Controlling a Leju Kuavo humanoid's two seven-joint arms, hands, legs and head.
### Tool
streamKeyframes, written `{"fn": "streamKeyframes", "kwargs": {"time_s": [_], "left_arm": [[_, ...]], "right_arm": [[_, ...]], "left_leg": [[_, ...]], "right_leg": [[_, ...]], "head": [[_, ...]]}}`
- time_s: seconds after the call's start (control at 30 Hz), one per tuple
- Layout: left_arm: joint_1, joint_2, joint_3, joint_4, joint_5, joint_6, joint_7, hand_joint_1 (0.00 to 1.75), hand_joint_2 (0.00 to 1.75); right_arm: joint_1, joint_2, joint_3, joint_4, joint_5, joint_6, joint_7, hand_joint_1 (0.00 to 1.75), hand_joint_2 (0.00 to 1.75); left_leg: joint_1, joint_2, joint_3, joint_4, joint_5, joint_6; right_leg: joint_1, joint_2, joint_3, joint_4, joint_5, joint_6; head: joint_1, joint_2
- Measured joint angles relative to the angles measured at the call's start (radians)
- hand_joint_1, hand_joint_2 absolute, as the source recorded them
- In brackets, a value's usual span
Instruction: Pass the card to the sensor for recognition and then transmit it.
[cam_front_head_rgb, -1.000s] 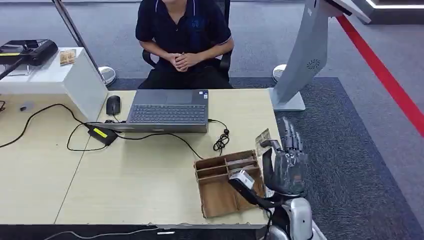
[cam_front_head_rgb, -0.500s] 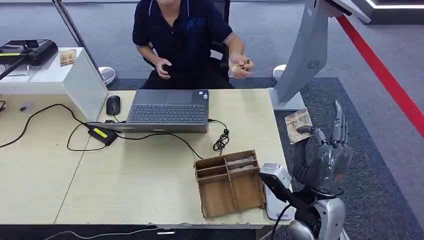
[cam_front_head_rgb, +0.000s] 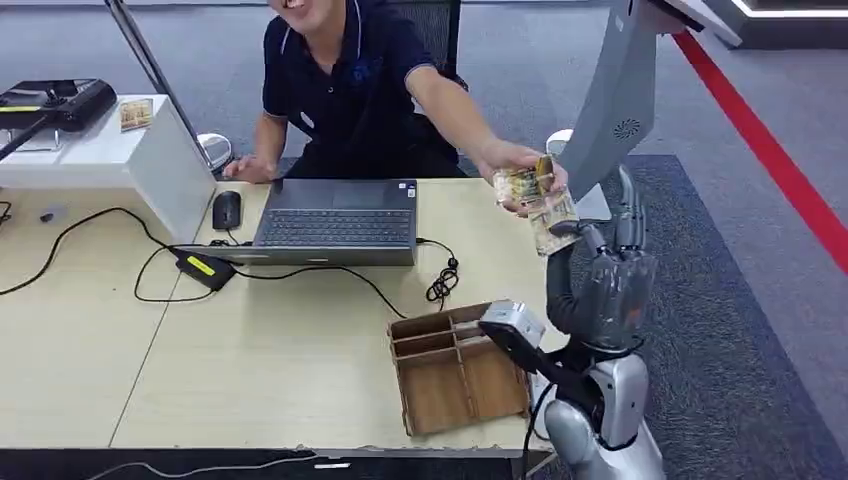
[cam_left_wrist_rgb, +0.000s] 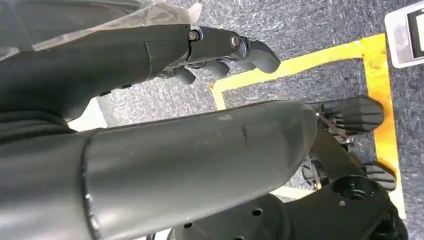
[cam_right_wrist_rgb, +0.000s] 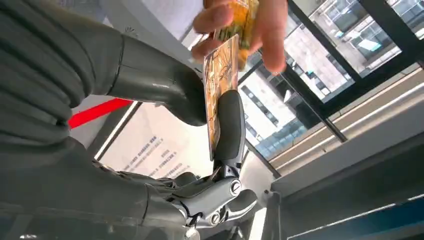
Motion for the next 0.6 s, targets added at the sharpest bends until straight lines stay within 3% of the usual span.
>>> {"fn": "streamKeyframes", "kwargs": {"time_s": [0.6], "left_arm": [[-0.002,0.004,-0.039,-0.001,-0.015,-0.007,-0.003,0.00,0.00]], "right_arm": [[-0.102,0.117,0.000,0.230,-0.037,0.000,-0.061,1.75,1.75]], "left_leg": [[0.000,0.000,0.000,0.000,0.000,0.000]], "right_leg": [[0.000,0.000,0.000,0.000,0.000,0.000]], "head": [[0.000,0.000]]}}
